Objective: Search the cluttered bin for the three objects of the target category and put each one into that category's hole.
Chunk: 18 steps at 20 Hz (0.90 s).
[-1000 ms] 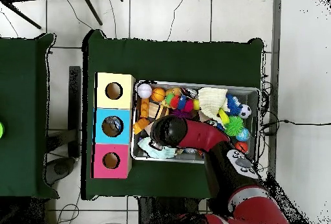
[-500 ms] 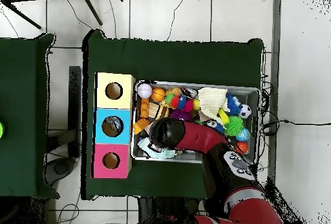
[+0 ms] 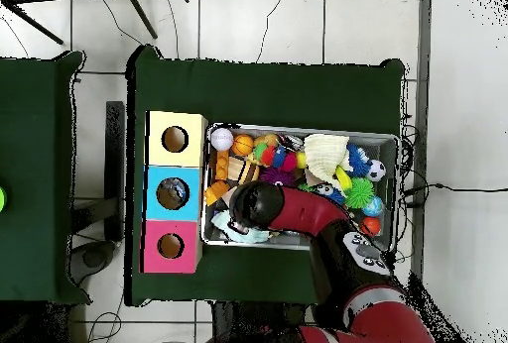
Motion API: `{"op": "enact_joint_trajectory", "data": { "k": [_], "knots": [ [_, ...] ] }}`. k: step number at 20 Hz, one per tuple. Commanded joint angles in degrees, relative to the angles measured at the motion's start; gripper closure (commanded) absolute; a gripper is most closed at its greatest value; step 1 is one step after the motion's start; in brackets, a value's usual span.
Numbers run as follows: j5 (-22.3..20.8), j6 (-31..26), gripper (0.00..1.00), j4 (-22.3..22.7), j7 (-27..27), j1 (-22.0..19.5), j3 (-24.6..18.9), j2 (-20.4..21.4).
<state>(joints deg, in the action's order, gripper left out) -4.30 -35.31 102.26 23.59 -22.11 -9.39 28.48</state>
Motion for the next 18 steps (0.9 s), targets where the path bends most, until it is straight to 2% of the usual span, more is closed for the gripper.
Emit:
{"op": "enact_joint_trajectory", "data": {
  "k": [1,5,9,14,18],
  "knots": [
    [3.06,5.86,1.0,2.33,16.91,-1.62,-1.93,-1.91],
    [4.23,4.24,1.0,1.15,16.29,-1.95,-2.61,0.41],
    [5.66,1.35,1.0,-3.45,16.15,-1.68,-1.74,2.18],
    [4.16,-2.37,1.0,-10.79,9.75,-4.09,-2.81,0.99],
    [2.42,-3.31,1.0,-13.49,4.31,-6.59,-5.46,0.19]
  ]
}}
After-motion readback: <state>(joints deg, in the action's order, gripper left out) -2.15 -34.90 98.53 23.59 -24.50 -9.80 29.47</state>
